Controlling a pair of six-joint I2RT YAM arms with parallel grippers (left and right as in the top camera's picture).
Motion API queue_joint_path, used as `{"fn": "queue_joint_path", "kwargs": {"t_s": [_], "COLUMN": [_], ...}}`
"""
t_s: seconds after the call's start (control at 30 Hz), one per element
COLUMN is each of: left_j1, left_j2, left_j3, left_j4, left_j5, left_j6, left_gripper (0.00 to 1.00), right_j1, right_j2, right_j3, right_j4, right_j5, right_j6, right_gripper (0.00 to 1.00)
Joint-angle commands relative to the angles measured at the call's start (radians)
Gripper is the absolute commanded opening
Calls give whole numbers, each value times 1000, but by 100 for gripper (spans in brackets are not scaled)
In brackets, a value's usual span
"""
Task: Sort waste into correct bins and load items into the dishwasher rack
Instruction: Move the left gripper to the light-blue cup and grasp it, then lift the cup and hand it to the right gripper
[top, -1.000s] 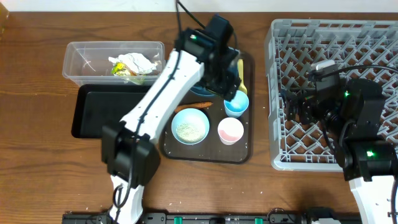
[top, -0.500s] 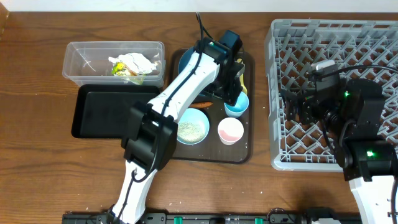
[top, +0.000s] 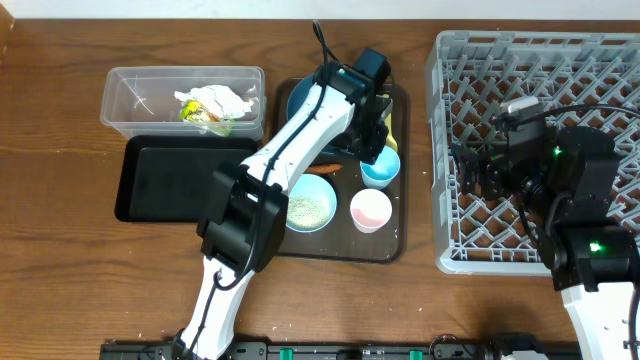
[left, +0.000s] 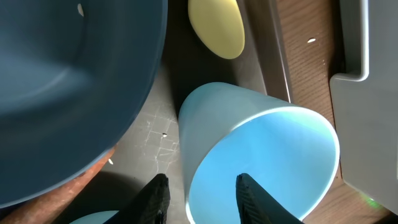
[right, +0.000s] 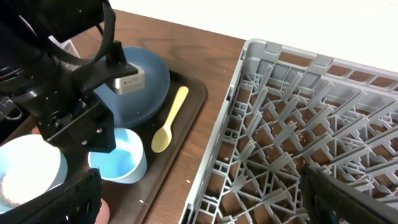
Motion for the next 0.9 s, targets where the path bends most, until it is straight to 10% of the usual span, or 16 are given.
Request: {"fn": "queue_joint_path", "kwargs": {"t_s": [0.0, 0.23, 0.5, 0.87], "left_j1": [-16, -20, 31, 363], "left_j2": [18, 18, -31, -164], "left_j3": [-26, -26, 14, 14], "left_j4": [6, 9, -10, -5], "left_j5": [-10, -99, -36, 795], "left_j6": [-10, -10, -62, 8], "left_gripper": [35, 6, 6, 6], "right_j1": [-6, -6, -6, -6], "right_j2": [1, 1, 1, 5], "right_j3": [24, 24, 24, 24], "right_j4": [-5, -8, 0, 204], "right_j5": [-8, -8, -9, -140], "right_j6": [11, 11, 13, 301], "right_gripper": [99, 99, 99, 98]}}
